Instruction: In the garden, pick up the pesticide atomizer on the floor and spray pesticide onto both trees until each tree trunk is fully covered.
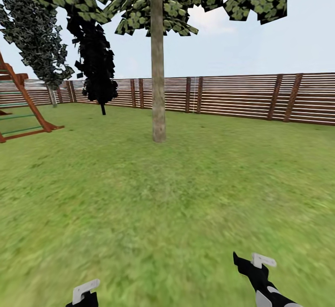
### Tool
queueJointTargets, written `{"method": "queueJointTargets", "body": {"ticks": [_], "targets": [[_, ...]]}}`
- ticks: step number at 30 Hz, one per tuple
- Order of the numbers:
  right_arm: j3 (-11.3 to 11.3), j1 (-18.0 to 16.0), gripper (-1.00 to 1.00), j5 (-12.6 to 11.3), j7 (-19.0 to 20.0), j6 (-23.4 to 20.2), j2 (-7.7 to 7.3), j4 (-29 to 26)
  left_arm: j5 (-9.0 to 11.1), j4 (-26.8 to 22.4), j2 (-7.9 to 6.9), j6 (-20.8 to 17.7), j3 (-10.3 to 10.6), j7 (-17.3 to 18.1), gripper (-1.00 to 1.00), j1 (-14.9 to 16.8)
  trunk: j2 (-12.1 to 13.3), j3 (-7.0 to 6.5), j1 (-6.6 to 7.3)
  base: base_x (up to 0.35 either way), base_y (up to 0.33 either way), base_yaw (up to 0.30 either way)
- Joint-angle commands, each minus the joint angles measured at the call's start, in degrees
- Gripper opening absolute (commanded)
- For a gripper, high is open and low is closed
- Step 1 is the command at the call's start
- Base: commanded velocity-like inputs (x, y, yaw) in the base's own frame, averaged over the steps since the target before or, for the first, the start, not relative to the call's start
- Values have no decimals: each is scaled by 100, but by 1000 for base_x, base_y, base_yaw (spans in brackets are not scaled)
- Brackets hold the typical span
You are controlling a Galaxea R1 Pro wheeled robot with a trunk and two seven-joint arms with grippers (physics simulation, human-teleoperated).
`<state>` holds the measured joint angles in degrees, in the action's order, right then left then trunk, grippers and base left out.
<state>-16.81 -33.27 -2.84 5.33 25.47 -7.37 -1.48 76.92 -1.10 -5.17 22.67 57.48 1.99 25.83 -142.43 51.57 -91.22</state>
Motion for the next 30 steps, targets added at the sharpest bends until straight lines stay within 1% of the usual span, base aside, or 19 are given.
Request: {"method": "queueJointTargets", "body": {"ticks": [1, 30], "targets": [[-42, -4, 100, -32, 56, 19, -1, 8, 60, -4, -2, 10, 35, 21, -100, 1, -2, 6, -2, 330, 0, 0], [-42, -4, 100, -29, 56, 19, -1, 8, 58, -4, -2, 10, 35, 21, -100, 1, -2, 6, -2, 330, 0, 0]]}}
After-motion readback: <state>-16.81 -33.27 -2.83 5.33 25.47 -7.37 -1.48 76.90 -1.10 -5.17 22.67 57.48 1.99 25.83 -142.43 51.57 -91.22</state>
